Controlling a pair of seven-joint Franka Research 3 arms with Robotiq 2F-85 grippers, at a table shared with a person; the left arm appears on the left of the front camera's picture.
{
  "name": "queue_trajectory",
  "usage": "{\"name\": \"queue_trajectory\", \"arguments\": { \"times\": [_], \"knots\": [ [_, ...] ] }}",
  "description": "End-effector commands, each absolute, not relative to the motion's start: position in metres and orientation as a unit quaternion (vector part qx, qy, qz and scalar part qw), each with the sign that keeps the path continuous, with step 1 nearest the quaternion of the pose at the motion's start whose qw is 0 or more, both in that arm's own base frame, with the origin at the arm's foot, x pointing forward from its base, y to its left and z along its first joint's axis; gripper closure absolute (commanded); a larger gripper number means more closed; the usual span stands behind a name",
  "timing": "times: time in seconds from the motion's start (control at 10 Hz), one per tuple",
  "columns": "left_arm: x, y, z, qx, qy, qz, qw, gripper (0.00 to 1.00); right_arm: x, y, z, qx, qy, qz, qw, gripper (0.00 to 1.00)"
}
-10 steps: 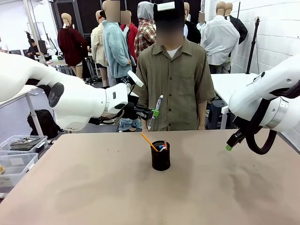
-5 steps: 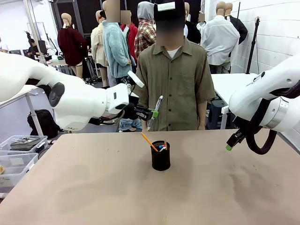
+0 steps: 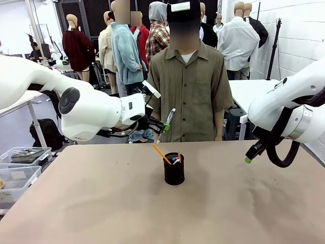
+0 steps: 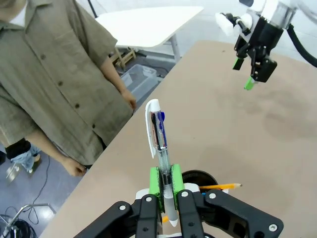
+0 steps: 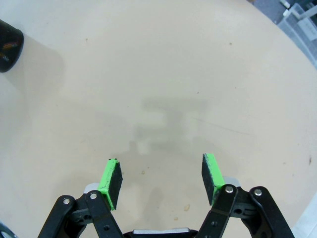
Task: Place the pens into the pen holder.
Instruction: Pick up a writing instrument from the table and place it into the Pen holder.
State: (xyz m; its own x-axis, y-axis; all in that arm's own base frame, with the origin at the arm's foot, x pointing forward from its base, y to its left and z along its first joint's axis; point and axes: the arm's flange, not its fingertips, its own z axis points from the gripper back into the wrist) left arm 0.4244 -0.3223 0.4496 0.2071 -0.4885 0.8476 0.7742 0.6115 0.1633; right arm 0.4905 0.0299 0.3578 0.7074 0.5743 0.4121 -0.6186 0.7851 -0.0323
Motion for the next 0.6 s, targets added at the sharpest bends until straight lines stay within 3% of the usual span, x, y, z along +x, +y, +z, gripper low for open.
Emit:
{"name": "queue_trajectory", "arguments": {
  "times": [0.0, 0.5],
  "knots": [
    [0.422, -0.333, 0.445, -0.181, -0.472, -0.438, 0.743, 1.00, 0.489, 0.026, 0.353, 0.061, -0.213, 0.326, 0.919, 0.19],
    [0.422, -0.365, 0.437, -0.216, -0.450, -0.479, 0.722, 1.00, 0.489, 0.026, 0.353, 0.061, -0.213, 0.326, 0.919, 0.19]
  ]
}}
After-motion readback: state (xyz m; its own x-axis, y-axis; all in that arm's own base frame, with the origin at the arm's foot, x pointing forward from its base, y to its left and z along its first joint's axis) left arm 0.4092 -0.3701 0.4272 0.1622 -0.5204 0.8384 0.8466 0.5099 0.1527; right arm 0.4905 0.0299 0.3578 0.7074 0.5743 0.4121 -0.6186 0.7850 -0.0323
